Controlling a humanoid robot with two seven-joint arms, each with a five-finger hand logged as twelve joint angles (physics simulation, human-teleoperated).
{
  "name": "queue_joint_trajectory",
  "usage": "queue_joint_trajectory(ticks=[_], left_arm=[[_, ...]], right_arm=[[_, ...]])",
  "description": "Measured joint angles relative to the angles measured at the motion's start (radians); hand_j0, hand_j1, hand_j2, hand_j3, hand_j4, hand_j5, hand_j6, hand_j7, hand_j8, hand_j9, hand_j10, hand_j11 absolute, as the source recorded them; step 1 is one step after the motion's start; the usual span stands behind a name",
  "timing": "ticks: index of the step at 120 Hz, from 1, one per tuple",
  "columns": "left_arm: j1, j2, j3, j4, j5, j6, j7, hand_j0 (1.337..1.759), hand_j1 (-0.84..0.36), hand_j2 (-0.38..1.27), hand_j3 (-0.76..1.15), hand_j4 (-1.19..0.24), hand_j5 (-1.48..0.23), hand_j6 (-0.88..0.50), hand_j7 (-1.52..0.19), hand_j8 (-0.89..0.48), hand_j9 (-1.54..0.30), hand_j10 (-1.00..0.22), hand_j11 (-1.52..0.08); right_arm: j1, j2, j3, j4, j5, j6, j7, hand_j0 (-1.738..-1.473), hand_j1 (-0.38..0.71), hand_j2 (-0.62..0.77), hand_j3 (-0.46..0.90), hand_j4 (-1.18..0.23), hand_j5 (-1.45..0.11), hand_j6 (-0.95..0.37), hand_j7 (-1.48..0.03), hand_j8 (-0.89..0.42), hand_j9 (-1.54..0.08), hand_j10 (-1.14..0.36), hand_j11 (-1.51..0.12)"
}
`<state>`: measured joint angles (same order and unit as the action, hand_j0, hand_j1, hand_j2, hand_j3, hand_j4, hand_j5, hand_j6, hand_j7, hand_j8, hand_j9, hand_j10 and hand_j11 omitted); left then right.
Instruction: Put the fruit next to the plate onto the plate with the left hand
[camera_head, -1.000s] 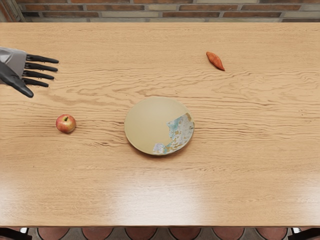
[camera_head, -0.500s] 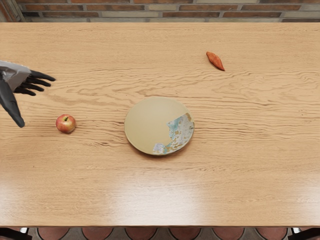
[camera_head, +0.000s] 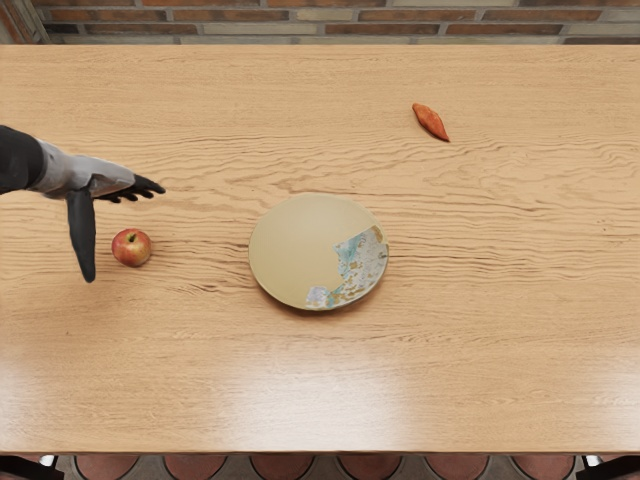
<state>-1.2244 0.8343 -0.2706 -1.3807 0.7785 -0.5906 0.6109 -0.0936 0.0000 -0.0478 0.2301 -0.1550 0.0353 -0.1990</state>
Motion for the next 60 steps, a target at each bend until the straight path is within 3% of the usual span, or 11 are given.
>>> queue_joint_trajectory(ticks=[36,60], left_arm=[[0.031,-0.011,0.003,0.003,0.042,0.192,0.0,1.658,0.35,0.0,0.0,0.0,0.0,-0.01,0.0,-0.01,0.0,0.0,0.0],[0.062,-0.064,0.002,0.006,0.029,0.232,0.0,1.658,0.35,0.0,0.0,-0.01,0.0,-0.01,0.0,-0.01,0.0,0.0,0.0]], right_arm=[[0.0,0.0,0.0,0.0,0.0,0.0,0.0,-1.658,-0.32,0.0,0.0,-0.02,-0.03,-0.02,-0.03,-0.02,-0.03,-0.02,-0.03],[0.0,0.0,0.0,0.0,0.0,0.0,0.0,-1.658,-0.32,0.0,0.0,-0.02,-0.03,-0.02,-0.03,-0.02,-0.03,-0.02,-0.03]])
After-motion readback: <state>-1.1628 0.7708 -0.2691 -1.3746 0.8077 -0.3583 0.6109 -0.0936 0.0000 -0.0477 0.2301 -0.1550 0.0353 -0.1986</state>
